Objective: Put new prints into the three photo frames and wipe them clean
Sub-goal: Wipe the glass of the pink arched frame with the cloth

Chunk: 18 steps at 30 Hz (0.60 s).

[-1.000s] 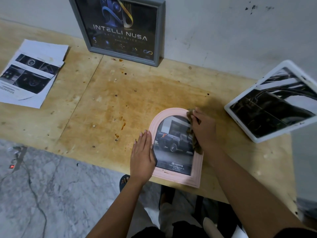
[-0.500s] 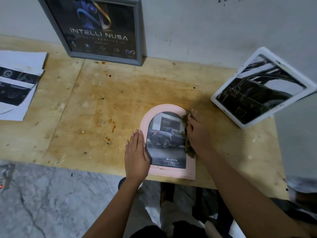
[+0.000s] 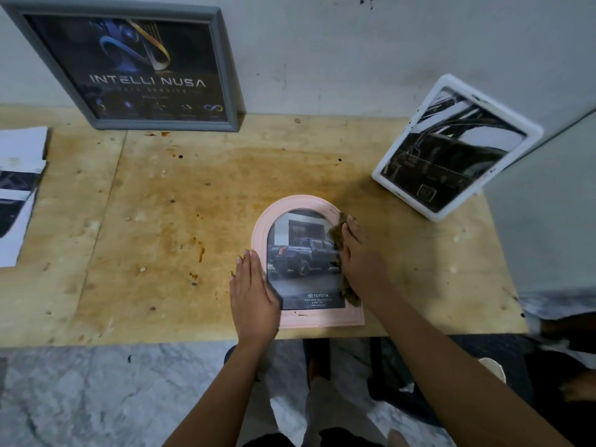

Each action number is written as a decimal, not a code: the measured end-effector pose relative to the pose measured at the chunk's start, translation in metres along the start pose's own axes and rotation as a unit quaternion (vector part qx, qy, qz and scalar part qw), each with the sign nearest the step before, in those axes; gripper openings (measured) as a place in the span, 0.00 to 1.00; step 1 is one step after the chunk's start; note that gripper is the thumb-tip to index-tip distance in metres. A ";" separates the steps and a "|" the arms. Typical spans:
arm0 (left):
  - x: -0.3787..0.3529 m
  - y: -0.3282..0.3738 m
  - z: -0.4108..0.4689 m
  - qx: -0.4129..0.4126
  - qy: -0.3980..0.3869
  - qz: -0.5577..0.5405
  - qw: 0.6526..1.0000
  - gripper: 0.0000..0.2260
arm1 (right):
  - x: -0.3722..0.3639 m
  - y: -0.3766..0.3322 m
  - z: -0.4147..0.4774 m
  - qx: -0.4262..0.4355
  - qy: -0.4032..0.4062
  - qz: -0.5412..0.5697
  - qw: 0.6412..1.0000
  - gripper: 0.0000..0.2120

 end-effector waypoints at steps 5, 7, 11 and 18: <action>0.001 0.001 0.002 -0.006 0.004 -0.002 1.000 0.30 | 0.000 -0.004 -0.015 -0.021 0.017 -0.002 1.000 0.22; 0.002 0.001 0.002 -0.004 0.008 -0.007 1.000 0.30 | -0.001 -0.004 -0.024 -0.022 0.035 0.007 0.999 0.21; 0.002 0.001 0.001 -0.008 0.012 -0.013 1.000 0.29 | -0.010 0.000 -0.046 -0.018 0.074 0.011 0.997 0.21; -0.001 0.000 0.002 -0.006 0.008 -0.031 0.999 0.25 | -0.019 0.001 -0.086 -0.040 0.115 0.041 0.992 0.23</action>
Point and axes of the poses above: each hand's wrist, its own z-axis towards the middle knuckle, its own x-axis out of the back of the hand, y = z × x, the point moved 2 cm from there along z, towards the middle knuckle, and after that the axes turned 5 degrees about z, right-handed, at the moved point
